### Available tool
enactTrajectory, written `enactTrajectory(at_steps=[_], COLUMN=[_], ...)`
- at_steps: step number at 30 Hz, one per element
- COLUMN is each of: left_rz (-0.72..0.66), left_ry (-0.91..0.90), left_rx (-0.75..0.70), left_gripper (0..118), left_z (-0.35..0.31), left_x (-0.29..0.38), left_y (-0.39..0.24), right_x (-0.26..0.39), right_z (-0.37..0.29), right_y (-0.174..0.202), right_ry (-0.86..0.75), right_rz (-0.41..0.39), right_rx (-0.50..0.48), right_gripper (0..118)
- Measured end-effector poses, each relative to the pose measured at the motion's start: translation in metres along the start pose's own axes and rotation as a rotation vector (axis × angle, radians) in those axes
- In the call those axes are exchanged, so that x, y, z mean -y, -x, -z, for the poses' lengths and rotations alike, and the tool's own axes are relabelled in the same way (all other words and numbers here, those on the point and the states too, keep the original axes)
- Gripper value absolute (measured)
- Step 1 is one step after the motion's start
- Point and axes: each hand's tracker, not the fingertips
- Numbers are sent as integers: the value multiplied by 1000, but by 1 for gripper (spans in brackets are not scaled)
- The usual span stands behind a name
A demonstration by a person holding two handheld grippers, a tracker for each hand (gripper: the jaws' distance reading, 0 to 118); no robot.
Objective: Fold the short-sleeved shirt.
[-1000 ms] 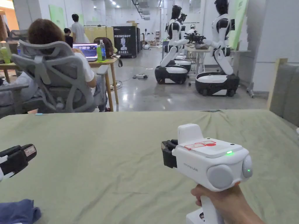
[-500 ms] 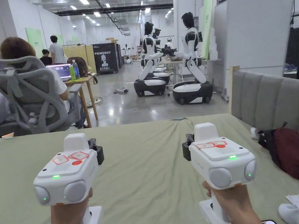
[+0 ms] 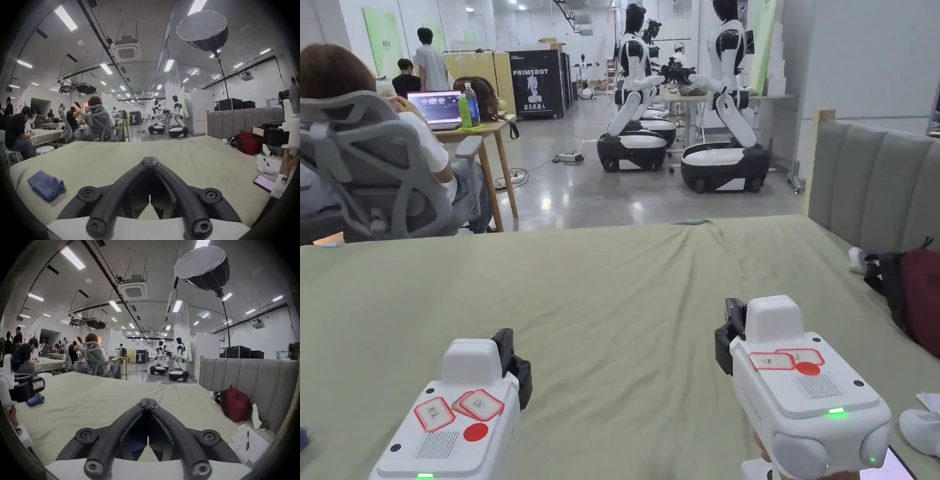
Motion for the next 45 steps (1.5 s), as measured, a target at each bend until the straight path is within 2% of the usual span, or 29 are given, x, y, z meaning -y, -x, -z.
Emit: enactTrajectory(at_steps=[2,5,8,12,13,14,15,16,17,18,19,21,26,45], left_rz=[16,-33,-12,-11,-13,-12,-6,6,15,18,17,23,-34,9], left_ry=[19,18,25,23,24,24,25,28,35,38,3,6,5,-12], left_rx=[-26,-16,-2,7,3,5,3,-3,-7,-5,17,-35,-48,-36], left_gripper=[0,0,0,1,9,24,60,87,113,117,118,118,118,118], left_z=[3,5,8,13,13,14,15,17,18,18,15,17,18,10], left_x=[8,13,12,12,12,13,14,14,14,14,15,14,9,7], left_y=[1,4,0,-5,-5,-6,-7,-8,-8,-8,-8,-10,0,1], right_x=[5,8,6,7,8,8,8,8,8,9,13,13,14,8], right_z=[-1,2,3,10,10,11,9,9,11,12,8,10,18,0], right_y=[1,-1,4,5,6,8,10,11,12,13,11,10,10,11], right_ry=[0,13,22,35,33,31,26,27,31,32,-15,-19,-14,-20], right_rz=[-8,41,11,28,25,16,4,-3,-3,0,16,34,18,14], right_rx=[21,6,17,8,-1,-7,-13,-20,-23,-24,-33,-28,-34,-29], right_gripper=[0,0,0,0,4,19,62,101,118,117,118,118,118,118])
